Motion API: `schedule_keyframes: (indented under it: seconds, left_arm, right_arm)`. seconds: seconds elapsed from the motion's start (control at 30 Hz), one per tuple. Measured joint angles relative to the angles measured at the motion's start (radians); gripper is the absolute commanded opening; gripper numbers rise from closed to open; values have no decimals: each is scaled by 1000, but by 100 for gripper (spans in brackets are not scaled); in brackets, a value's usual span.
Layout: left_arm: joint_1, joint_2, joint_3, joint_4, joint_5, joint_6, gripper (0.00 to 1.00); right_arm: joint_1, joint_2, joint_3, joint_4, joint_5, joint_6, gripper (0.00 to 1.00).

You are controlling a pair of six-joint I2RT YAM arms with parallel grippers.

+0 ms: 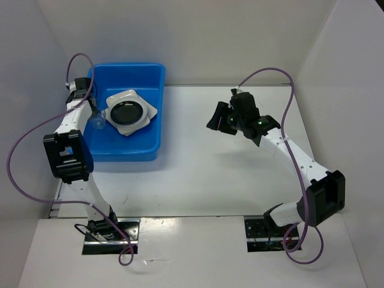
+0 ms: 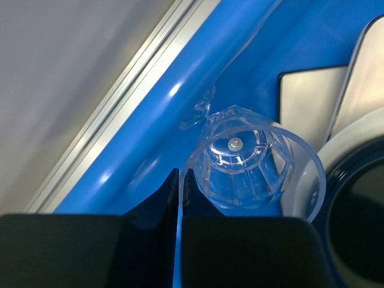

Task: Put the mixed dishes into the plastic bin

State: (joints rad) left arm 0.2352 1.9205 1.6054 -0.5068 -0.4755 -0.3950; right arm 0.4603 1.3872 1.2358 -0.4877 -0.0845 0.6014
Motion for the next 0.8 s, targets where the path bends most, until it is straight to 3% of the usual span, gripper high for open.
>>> schedule_keyframes:
  seconds: [0.43, 0.63, 0.67, 0.77, 0.8]
  left_arm:
    - [18, -65, -52, -58, 9, 0, 1]
    - [19, -65, -64, -62, 7, 4, 21]
    - [21, -65, -66, -61, 7, 5, 31]
    - [31, -65, -66, -59, 8, 5, 32]
    - [32, -65, -66, -56, 12, 4, 36]
  right_arm:
    - [0, 35, 0, 3, -42, -28, 61]
    - [0, 35, 0, 3, -39, -39, 61]
    - [0, 35, 0, 4, -39, -42, 61]
    - [0, 35, 0, 4, -38, -42, 61]
    - [0, 35, 0, 4, -37, -42, 61]
